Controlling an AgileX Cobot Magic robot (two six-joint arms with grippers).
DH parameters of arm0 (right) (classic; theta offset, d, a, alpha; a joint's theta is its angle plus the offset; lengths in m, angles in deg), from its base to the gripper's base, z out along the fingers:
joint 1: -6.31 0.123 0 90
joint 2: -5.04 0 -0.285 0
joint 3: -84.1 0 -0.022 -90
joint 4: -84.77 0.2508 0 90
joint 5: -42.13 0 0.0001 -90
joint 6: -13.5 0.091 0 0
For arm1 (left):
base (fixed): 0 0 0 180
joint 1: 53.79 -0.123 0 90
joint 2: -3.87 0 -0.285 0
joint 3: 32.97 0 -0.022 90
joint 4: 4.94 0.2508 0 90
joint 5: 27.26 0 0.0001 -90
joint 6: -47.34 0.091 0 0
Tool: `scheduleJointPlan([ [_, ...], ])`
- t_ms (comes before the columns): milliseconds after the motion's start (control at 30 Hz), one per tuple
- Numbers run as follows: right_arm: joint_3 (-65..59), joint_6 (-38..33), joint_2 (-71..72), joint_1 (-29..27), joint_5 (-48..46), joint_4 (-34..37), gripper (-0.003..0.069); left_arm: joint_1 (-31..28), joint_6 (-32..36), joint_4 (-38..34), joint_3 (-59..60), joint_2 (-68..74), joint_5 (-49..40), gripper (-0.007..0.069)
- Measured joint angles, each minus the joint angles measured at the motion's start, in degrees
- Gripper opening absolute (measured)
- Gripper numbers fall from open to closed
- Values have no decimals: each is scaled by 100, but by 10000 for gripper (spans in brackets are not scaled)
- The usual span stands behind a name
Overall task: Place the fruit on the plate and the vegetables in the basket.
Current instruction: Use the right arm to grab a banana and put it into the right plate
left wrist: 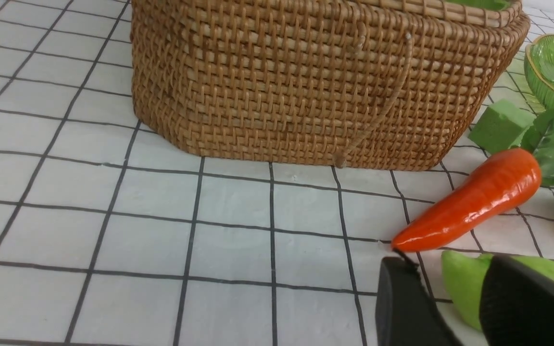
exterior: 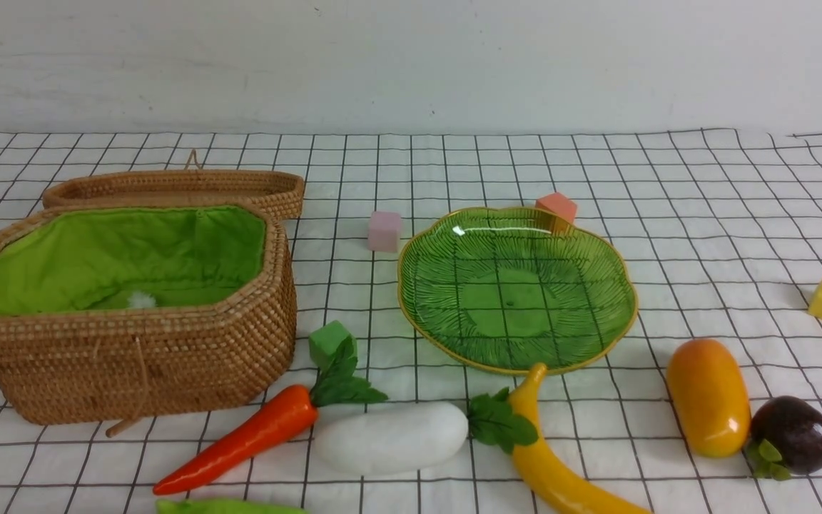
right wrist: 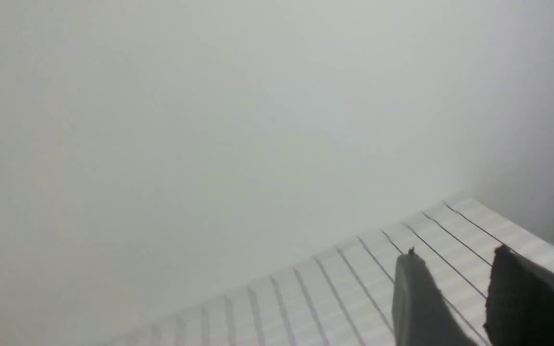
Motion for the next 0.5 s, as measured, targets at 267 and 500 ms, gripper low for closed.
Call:
scheduleJointPlan([
  [267,-243,-978,-1157,731,-824,932,238,0,0,0,0,0,0,239],
  [500,-339,-3012,-2866,1966,-1187,2628,249,0,0,0,0,0,0,239],
])
